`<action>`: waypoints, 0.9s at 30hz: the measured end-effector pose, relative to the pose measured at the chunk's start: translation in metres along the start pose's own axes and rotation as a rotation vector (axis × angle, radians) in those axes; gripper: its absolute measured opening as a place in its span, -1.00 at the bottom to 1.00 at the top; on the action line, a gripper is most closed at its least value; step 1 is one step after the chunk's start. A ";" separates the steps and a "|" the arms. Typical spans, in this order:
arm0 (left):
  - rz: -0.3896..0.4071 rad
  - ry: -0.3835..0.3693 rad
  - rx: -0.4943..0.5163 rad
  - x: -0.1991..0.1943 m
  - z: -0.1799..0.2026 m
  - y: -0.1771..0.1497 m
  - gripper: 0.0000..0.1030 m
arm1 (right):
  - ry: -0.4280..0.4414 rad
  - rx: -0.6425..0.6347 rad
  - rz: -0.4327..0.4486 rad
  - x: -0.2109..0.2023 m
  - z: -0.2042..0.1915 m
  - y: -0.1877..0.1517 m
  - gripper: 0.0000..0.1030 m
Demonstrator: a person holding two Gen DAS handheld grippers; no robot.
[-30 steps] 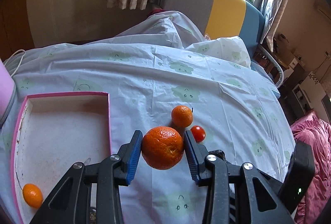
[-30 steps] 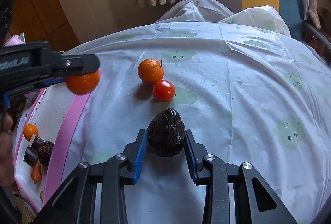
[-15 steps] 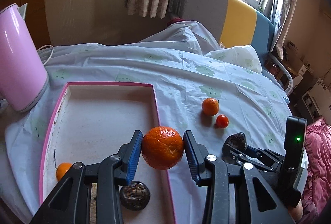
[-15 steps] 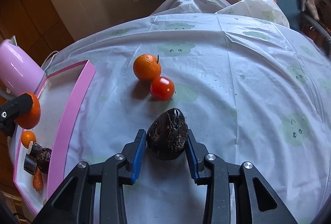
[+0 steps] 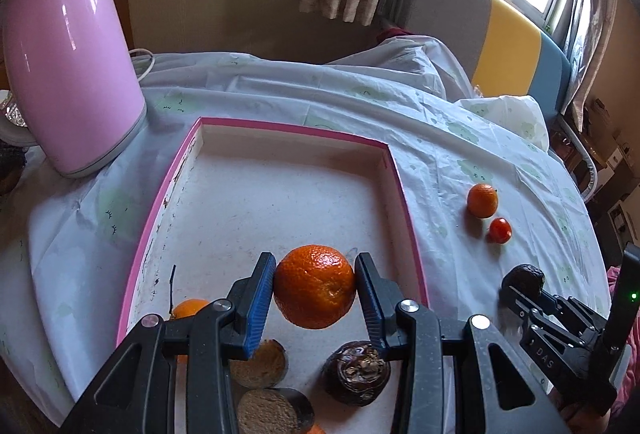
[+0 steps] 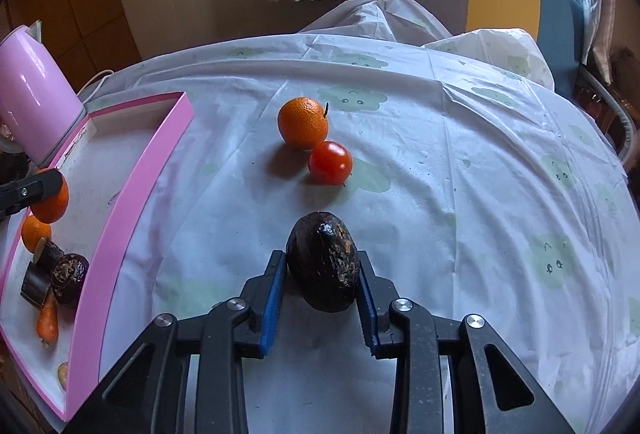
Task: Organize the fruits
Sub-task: 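Carry the tangerine into the pink tray and open the left tool while the right tool carries the dark fruit, then lower the dark fruit into the pink tray and open the right tool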
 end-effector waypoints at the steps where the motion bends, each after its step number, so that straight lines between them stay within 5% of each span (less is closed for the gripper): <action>1: -0.006 0.002 -0.009 0.002 -0.003 -0.001 -0.19 | 0.000 -0.003 0.001 -0.001 -0.001 -0.001 -0.37; 20: 0.010 0.057 0.012 -0.020 -0.017 -0.017 -0.04 | 0.005 -0.006 0.000 -0.013 -0.006 -0.009 -0.44; 27: 0.049 0.098 0.017 -0.042 -0.021 -0.022 0.21 | 0.077 -0.012 0.025 -0.027 -0.029 -0.001 -0.44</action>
Point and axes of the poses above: each gripper's, at about its wrist camera, not at the fingertips, and x roughly the way its jaws point, z to its right, y to its top, the point moved 5 cm from there along x, roughly the way its jaws point, and after that the axes turned 8 degrees about z, right-handed, at the moved point
